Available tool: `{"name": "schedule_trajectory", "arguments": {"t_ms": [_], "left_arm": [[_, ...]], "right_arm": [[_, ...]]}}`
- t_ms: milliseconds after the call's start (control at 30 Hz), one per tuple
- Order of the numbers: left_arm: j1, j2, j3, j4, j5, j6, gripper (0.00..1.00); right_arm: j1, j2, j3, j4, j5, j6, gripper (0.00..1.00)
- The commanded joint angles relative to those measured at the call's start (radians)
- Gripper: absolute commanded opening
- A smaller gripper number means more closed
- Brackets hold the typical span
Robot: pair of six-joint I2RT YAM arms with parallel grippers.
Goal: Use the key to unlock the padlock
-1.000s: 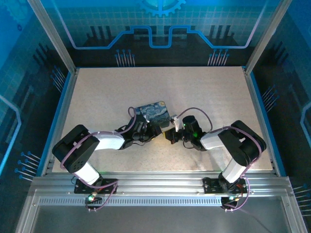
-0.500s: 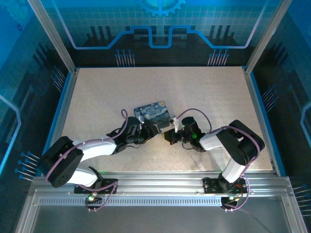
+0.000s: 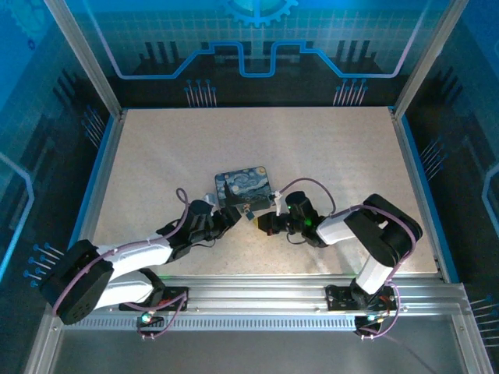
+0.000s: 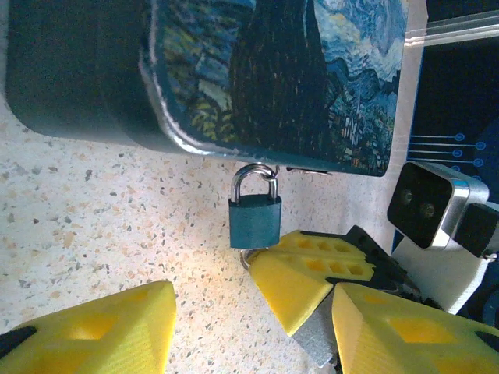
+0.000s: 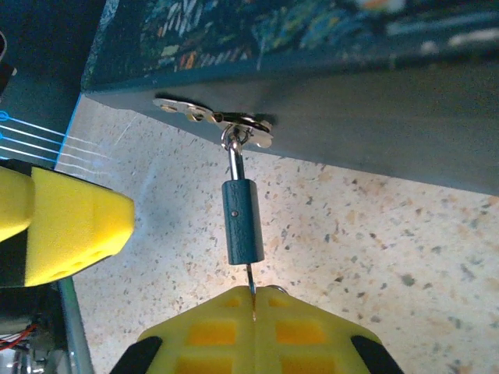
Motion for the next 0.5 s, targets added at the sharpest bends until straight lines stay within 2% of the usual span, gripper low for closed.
{"name": "schedule_trajectory", "arguments": {"t_ms": [0,200,467], "left_arm": [[-0.005,0.025,-0.017,0.079,-0.008,-0.056,0.55],[-0.006,0.085,-0.016,0.157,0.007,-0.083,0.51],[-0.008,0.129,-0.009,0.177,0.007,-0.104,0.5]], "right_arm": [[0.025,0.017,-0.013,0.045,0.01,0.103,0.0],[0.041,-0.009,-0.013,0.044,0.049,0.173,0.0],[0.04,-0.02,-0.003,0.029,0.047,0.246,0.0]]}}
